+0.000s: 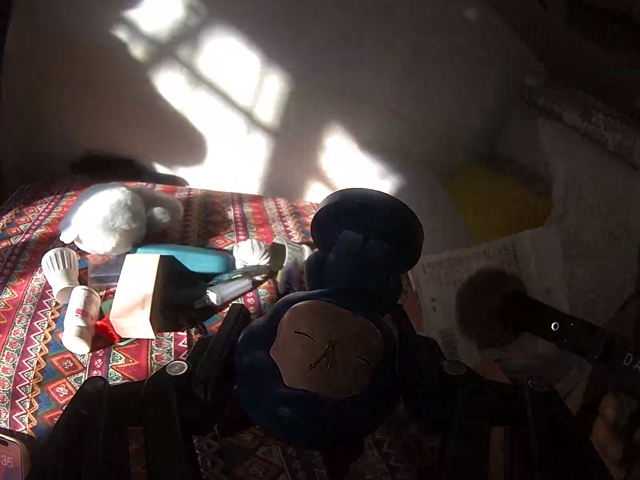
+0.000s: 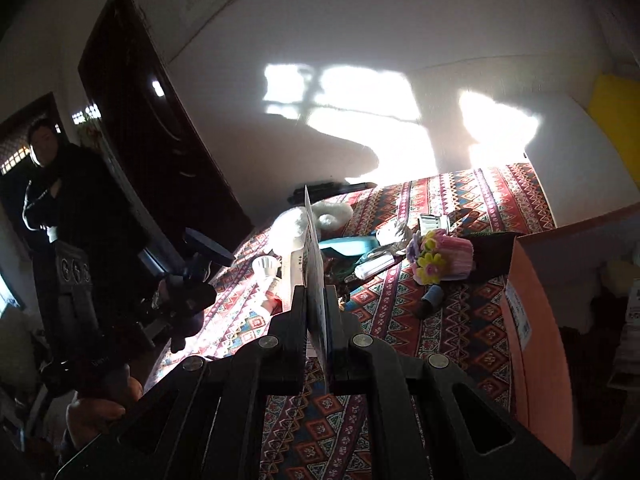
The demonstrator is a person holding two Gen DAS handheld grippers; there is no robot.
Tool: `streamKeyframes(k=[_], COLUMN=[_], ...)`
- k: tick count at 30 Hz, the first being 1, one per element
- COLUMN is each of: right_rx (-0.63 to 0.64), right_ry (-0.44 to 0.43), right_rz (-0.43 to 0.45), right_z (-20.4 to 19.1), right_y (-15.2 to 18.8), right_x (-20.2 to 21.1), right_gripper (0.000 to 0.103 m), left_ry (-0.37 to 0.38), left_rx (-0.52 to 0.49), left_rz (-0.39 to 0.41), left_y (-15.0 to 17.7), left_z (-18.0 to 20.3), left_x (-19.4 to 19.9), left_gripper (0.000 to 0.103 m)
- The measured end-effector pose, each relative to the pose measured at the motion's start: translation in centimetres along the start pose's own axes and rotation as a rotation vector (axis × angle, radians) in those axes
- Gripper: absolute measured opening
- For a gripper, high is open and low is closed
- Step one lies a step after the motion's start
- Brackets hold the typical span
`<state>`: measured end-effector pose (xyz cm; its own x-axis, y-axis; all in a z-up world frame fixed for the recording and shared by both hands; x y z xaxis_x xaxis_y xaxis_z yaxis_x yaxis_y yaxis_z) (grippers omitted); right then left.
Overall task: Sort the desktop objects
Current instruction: 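Grasp the white card with the right tool while the left tool grasps the blue figurine, then carry the white card and blue figurine into the pink box and release both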
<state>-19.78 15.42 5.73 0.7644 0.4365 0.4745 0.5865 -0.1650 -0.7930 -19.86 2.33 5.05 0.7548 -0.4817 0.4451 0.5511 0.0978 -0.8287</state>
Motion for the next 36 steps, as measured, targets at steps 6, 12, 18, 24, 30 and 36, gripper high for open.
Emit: streamKeyframes(k=[6,12,18,24,30,36], right_rx=[-0.024,-0.098,-0.149,-0.147,-0.180,-0.253], right_ry=[0.091,0.247,0.394,0.482,0.576,0.556], right_rz=[0.141,0.245,0.284,0.236,0.158,0.214], right_z=[5.0,12.3,18.4,22.6,25.7,26.9], right_y=[-1.9,-2.9,-2.8,-1.8,-0.3,-0.6], right_x=[7.9,14.2,17.4,17.2,15.7,16.8], right_gripper=[0.007,0.007,0.007,0.007,0.049,0.072], left_ry=[0.110,0.216,0.275,0.232,0.174,0.157], left_rx=[-0.066,-0.124,-0.182,-0.223,-0.196,-0.180], left_rz=[-0.024,-0.083,-0.156,-0.226,-0.173,-0.152], left_y=[-0.5,0.5,2.6,5.0,4.2,3.1], left_z=[9.3,17.9,24.1,26.2,24.6,22.9], left_x=[-3.6,-8.1,-12.6,-16.7,-16.9,-16.0], left_gripper=[0.058,0.058,0.058,0.065,0.097,0.097])
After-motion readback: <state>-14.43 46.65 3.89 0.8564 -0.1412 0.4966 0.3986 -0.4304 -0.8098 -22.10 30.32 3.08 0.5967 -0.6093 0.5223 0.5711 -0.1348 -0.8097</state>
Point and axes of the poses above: each gripper's, at about its wrist camera, not at the fingertips, and x roughly against the way its jaws point, z to its right, y to its underside, the point moved 9 cm from there along -x, roughly the way its jaws point, and after that the axes turned 3 degrees about y, right-handed, at the moved point
